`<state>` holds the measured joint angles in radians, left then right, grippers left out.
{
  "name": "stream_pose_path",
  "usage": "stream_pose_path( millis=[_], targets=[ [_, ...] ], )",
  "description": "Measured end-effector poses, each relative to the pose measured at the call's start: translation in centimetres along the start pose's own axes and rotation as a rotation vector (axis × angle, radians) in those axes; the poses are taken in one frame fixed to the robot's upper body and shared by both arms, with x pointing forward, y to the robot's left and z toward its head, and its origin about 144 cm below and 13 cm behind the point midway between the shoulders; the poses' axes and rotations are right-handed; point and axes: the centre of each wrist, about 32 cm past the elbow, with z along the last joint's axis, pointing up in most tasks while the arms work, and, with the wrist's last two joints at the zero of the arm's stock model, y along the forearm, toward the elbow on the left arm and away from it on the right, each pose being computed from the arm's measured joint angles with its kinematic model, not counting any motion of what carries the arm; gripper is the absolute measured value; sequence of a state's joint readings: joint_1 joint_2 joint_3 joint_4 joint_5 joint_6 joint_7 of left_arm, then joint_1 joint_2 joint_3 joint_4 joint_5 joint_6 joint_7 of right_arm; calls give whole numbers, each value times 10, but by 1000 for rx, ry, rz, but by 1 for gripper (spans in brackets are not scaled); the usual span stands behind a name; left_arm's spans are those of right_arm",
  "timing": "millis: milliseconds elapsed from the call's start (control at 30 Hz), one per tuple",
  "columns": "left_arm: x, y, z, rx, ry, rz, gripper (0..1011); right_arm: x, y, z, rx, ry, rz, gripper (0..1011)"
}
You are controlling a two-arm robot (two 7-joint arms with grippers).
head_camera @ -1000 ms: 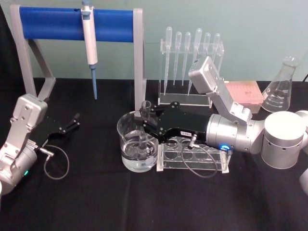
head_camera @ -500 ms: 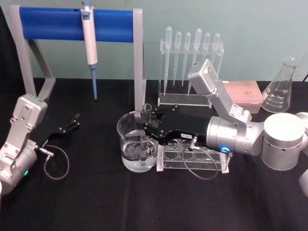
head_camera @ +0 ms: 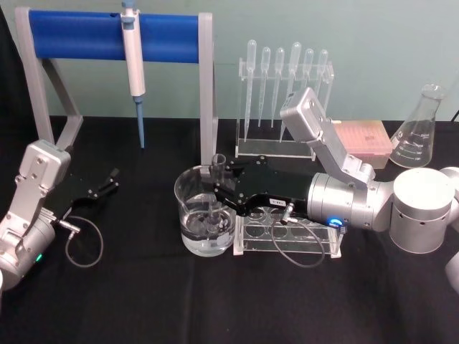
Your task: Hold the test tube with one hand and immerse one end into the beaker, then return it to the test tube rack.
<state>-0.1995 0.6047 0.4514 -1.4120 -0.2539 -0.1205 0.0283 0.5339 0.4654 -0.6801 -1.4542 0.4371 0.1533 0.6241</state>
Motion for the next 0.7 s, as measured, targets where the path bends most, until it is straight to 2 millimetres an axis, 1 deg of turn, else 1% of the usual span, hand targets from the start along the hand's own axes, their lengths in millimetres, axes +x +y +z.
stream_pose_path(
  millis=[700],
  targets=[
    [0,0,0,0,0,0,1000,0,0,0,1,-1,0,225]
  ],
)
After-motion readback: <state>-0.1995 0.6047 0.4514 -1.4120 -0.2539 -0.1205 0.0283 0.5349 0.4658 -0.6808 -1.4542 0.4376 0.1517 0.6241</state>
